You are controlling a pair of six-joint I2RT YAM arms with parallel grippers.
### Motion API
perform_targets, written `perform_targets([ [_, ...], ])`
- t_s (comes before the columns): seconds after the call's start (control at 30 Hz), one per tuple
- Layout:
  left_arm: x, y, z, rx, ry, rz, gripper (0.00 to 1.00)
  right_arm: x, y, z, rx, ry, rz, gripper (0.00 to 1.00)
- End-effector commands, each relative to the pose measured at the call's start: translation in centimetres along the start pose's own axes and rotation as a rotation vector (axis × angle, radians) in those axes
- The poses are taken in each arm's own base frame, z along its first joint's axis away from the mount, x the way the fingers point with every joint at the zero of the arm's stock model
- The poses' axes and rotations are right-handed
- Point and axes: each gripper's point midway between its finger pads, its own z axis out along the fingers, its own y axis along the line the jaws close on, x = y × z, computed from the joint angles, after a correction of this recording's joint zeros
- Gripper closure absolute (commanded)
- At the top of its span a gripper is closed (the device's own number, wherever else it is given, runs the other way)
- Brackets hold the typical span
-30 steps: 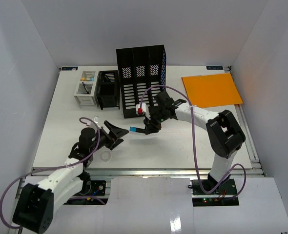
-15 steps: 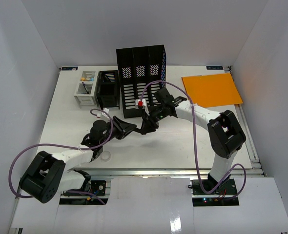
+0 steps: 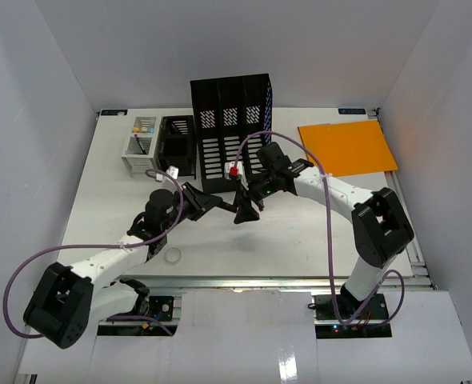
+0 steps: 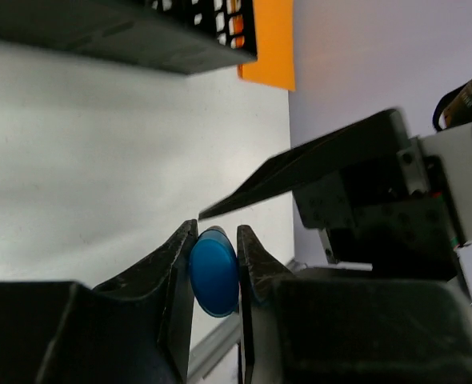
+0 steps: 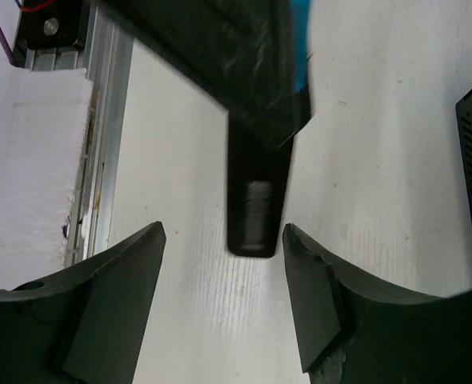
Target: Organize the desk
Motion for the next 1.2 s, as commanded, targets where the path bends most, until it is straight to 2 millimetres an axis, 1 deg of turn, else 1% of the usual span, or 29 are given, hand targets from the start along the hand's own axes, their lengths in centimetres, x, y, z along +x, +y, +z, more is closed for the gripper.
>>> perform_targets([
  [0.0, -5.3, -1.8, -1.0, -0.123, -0.155, 0.293, 1.00, -0.8, 0.7, -3.1, 0.069, -0.017, -0.080, 0.31],
  [0.03, -7.4, -2.4, -1.6, -0.174, -0.213, 0.360, 1.00, -0.4, 0.8, -4.0, 0.086, -0.025, -0.080, 0.30],
  [0.07, -8.5, -1.8, -2.2, -0.226, -0.226, 0.417, 1.00, -0.7, 1.2, -4.8, 0.096, -0.041, -0.093, 0.30],
  [0.13, -12.2, -2.0, -3.2, -0.303, -0.284, 0.492, 1.00, 0.2, 2.0, -6.4, 0.095, -0.068, -0.104, 0.30],
  [0.2, -15.7, -2.2, -3.8, -0.353, -0.328, 0.528, 1.00, 1.5, 2.3, -8.0, 0.112, -0.083, -0.095, 0.30],
  [0.27, -19.3, -3.0, -3.5, -0.365, -0.346, 0.541, 1.00, 3.3, 3.5, -8.8, 0.106, -0.095, -0.104, 0.29],
  [0.33, -22.7, -2.8, -3.6, -0.393, -0.375, 0.550, 1.00, 4.5, 3.4, -10.2, 0.140, -0.123, -0.093, 0.30],
  [0.4, -25.2, -3.0, -3.1, -0.407, -0.397, 0.555, 1.00, 4.9, 3.1, -11.6, 0.188, -0.135, -0.102, 0.30],
  [0.43, -26.4, -2.9, -2.5, -0.418, -0.406, 0.557, 1.00, 4.6, 3.0, -12.4, 0.214, -0.147, -0.114, 0.30],
  [0.5, -29.0, -2.7, -0.9, -0.445, -0.420, 0.560, 1.00, 4.4, 2.7, -13.8, 0.251, -0.175, -0.116, 0.30],
  [0.57, -30.7, -2.3, 0.6, -0.464, -0.423, 0.563, 1.00, 4.3, 3.0, -14.4, 0.267, -0.191, -0.132, 0.30],
  [0.6, -32.1, -1.7, 1.6, -0.490, -0.440, 0.565, 1.00, 4.5, 3.0, -14.6, 0.278, -0.189, -0.141, 0.30],
  [0.63, -33.0, -1.4, 2.4, -0.502, -0.452, 0.568, 1.00, 4.7, 3.1, -14.7, 0.287, -0.184, -0.147, 0.30],
  [0.7, -34.0, -0.9, 3.9, -0.502, -0.448, 0.569, 1.00, 5.0, 3.1, -14.8, 0.296, -0.178, -0.150, 0.30],
  [0.77, -35.2, -0.8, 5.3, -0.500, -0.449, 0.579, 1.00, 5.1, 3.0, -14.9, 0.303, -0.167, -0.155, 0.30],
  [0.83, -36.4, -1.5, 6.0, -0.493, -0.467, 0.591, 1.00, 5.4, 2.9, -14.9, 0.307, -0.156, -0.158, 0.30],
  [0.87, -36.3, -0.6, 6.5, -0.506, -0.452, 0.587, 1.00, 5.5, 2.8, -14.9, 0.307, -0.153, -0.155, 0.30],
  [0.9, -36.6, -0.2, 7.1, -0.512, -0.445, 0.590, 1.00, 5.7, 2.8, -14.9, 0.307, -0.147, -0.152, 0.30],
  [1.03, -36.8, 0.7, 9.0, -0.505, -0.405, 0.590, 1.00, 6.0, 2.7, -14.8, 0.306, -0.133, -0.156, 0.30],
  [1.1, -36.9, 1.1, 9.5, -0.507, -0.397, 0.592, 1.00, 6.2, 2.6, -14.8, 0.310, -0.125, -0.159, 0.29],
  [1.17, -36.3, 2.1, 10.3, -0.505, -0.359, 0.593, 1.00, 6.3, 2.6, -14.8, 0.313, -0.121, -0.162, 0.29],
])
